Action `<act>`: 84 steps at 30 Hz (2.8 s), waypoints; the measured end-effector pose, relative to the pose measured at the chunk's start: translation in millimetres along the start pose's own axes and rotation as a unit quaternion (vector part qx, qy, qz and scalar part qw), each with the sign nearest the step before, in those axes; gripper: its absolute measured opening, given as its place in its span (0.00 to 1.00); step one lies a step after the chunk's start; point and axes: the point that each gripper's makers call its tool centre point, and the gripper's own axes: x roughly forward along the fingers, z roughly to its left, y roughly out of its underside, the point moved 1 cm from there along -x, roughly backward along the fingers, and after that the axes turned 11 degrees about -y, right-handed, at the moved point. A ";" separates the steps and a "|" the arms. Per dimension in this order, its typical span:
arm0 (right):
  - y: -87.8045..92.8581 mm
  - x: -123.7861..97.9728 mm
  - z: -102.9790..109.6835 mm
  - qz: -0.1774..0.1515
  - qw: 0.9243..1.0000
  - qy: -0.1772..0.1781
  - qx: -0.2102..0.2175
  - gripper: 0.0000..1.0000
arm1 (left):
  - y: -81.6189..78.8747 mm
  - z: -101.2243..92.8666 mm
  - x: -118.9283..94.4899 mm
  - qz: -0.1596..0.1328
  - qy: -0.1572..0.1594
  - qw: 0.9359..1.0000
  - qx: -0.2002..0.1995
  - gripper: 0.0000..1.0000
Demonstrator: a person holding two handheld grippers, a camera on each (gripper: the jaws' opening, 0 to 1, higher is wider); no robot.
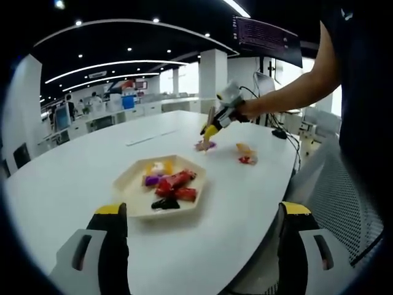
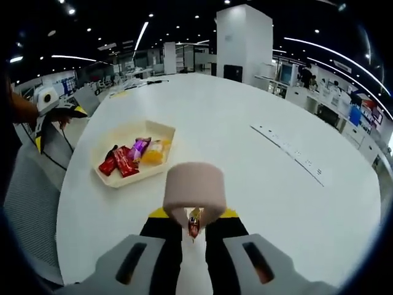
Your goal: Place the target food into the container with the food tongs after gripping and lifting it, then release it inside without dropping or visibly crushing the food.
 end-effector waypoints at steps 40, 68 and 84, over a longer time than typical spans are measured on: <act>-80.4 31.8 33.0 -0.016 0.999 -0.031 -0.031 0.12 | -5.1 3.4 -1.4 -0.014 -0.009 1.000 0.003 0.99; -106.7 81.5 65.6 -0.021 0.995 -0.077 -0.056 0.15 | -3.9 3.9 -0.8 -0.012 -0.011 1.000 0.009 0.99; -117.8 69.2 68.7 -0.043 0.992 -0.083 -0.090 0.17 | -3.2 3.9 -0.8 -0.012 -0.011 1.000 0.011 0.99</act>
